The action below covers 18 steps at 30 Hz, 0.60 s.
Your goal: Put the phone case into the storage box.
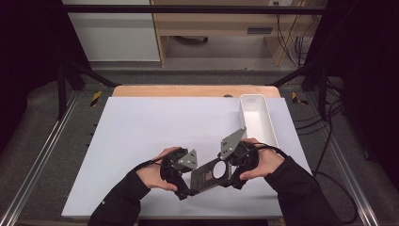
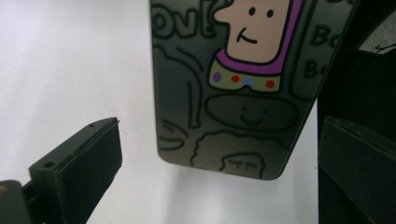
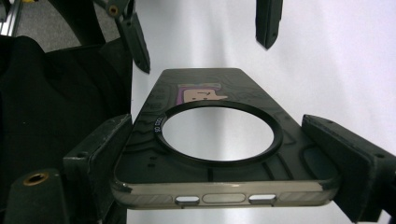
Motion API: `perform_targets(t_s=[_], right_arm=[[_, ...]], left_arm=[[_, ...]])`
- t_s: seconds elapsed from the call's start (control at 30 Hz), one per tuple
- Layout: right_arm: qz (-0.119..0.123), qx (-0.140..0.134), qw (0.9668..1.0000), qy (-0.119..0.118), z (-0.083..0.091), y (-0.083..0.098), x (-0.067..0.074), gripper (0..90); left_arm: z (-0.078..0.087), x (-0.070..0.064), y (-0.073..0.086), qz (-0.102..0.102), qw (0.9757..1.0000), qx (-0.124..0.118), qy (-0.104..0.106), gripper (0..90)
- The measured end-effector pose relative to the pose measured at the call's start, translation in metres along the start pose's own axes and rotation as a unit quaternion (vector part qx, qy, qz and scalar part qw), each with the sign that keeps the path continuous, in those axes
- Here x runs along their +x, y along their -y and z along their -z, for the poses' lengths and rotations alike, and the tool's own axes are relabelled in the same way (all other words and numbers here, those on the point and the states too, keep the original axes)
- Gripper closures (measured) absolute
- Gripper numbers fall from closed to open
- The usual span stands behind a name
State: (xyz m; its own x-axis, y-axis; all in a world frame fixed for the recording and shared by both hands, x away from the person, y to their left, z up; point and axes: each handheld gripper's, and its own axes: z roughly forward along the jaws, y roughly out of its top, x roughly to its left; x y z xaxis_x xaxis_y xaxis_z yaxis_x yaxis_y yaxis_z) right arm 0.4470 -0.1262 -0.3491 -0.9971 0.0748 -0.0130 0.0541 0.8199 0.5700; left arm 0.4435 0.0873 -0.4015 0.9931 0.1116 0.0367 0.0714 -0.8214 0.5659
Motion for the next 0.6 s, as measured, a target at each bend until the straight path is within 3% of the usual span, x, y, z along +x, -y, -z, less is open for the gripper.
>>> perform_targets(t_s=[0.6], right_arm=[[0.007,0.050,0.9987,-0.006,-0.004,-0.020,-0.003,12.3]], left_arm=[[-0.017,0.001,-0.011,-0.004,0.9997,0.022,0.009,0.0]])
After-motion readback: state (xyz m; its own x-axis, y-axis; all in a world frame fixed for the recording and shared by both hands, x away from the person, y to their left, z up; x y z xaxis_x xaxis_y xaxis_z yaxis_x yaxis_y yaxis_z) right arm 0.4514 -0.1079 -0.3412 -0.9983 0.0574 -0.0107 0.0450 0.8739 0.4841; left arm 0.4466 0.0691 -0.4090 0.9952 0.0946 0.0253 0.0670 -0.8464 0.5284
